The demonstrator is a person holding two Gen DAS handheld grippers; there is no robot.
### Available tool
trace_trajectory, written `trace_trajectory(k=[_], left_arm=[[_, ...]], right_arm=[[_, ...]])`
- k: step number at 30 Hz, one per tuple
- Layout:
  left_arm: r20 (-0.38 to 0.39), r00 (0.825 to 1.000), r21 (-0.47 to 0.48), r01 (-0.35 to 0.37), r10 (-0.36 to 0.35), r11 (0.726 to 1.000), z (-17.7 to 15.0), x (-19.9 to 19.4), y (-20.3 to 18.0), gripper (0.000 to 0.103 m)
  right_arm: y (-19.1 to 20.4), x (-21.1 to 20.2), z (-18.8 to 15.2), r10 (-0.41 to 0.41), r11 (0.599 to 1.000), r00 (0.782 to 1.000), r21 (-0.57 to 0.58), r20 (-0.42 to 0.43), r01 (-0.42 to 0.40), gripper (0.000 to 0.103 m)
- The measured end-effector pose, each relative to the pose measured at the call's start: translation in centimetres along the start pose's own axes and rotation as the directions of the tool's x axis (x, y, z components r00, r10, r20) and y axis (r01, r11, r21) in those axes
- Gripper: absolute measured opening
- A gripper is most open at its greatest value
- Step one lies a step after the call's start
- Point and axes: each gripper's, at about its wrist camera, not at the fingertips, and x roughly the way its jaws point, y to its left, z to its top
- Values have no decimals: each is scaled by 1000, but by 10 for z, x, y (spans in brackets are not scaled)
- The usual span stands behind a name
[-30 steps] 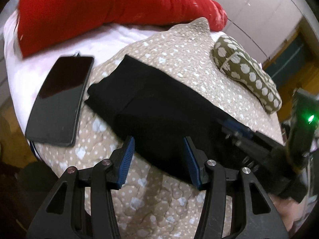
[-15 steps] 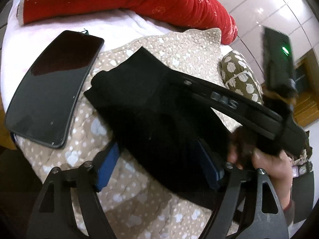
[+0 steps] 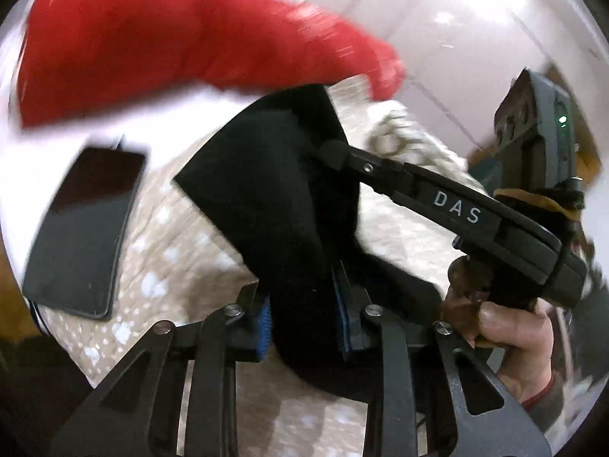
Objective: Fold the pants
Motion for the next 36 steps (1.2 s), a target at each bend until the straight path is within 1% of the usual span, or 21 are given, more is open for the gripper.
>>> trace_trajectory(k=[2, 5, 7, 9, 11, 12, 14, 15, 16, 18, 19, 20, 22, 24, 26, 29, 31, 33, 34, 35, 36], left_arm=[[34, 999, 98, 36, -39, 995, -6, -16, -30, 26], [17, 994, 232, 103, -110, 967, -24, -25, -75, 26], [-23, 989, 314, 143, -143, 939, -41, -21, -103, 26], [-102, 982, 381, 185, -157, 906, -63, -6, -128, 25], [-184, 973, 440, 209, -140, 873, -88, 17, -148, 25], [-226, 967, 461, 209, -114, 862, -98, 29, -154, 25], [-256, 963, 489, 199, -79, 849, -109, 37, -160, 26], [-255, 964, 504, 201, -78, 840, -109, 32, -162, 28], [-265, 960, 507, 217, -89, 834, -107, 29, -162, 32], [-298, 942, 488, 290, -156, 823, -100, 13, -160, 55], [-286, 941, 488, 306, -181, 818, -94, 2, -157, 60], [-258, 948, 496, 295, -186, 817, -90, -6, -154, 65], [-210, 962, 512, 260, -175, 819, -81, -13, -148, 65], [-178, 973, 508, 219, -148, 833, -71, -9, -137, 65], [-157, 983, 494, 164, -98, 854, -63, 2, -128, 65], [-169, 984, 453, 122, -49, 883, -57, 20, -115, 65], [-181, 983, 434, 90, -12, 897, -58, 29, -104, 65], [-196, 981, 419, 77, 8, 905, -57, 38, -98, 65], [-208, 978, 407, 71, 17, 911, -57, 41, -96, 65], [-212, 977, 399, 69, 19, 914, -56, 42, -96, 65], [-211, 977, 393, 69, 17, 917, -56, 38, -96, 65]], right_arm=[[-6, -41, -5, -20, 999, 997, 33, 77, 17, 11], [-18, -106, -30, -69, 994, 982, 99, 176, 52, 11], [-31, -145, -59, -144, 979, 968, 171, 205, 109, 11], [-44, -165, -86, -226, 954, 957, 240, 180, 180, 10], [-66, -180, -123, -344, 890, 931, 360, 122, 281, 10], [-74, -184, -134, -368, 866, 924, 399, 100, 302, 10], [-95, -191, -168, -426, 776, 904, 521, 19, 355, 11], [-98, -194, -176, -423, 759, 906, 554, 20, 342, 12], [-100, -203, -187, -413, 744, 910, 593, 45, 309, 16], [-99, -219, -201, -416, 715, 903, 650, 103, 256, 34], [-96, -227, -207, -420, 704, 898, 672, 133, 230, 44], [-94, -232, -209, -414, 700, 896, 685, 161, 200, 46], [-94, -239, -214, -388, 695, 901, 704, 192, 150, 47], [-98, -240, -212, -358, 689, 911, 716, 207, 108, 49], [-97, -230, -208, -339, 695, 921, 711, 191, 109, 52], [-91, -204, -204, -299, 707, 946, 695, 126, 130, 52], [-84, -187, -199, -307, 724, 947, 670, 97, 166, 52], [-77, -177, -194, -351, 742, 932, 633, 86, 221, 38], [-73, -172, -189, -343, 761, 936, 609, 81, 226, 21], [-71, -170, -187, -347, 766, 935, 597, 75, 236, 12], [-66, -173, -185, -351, 779, 932, 581, 91, 236, 11]])
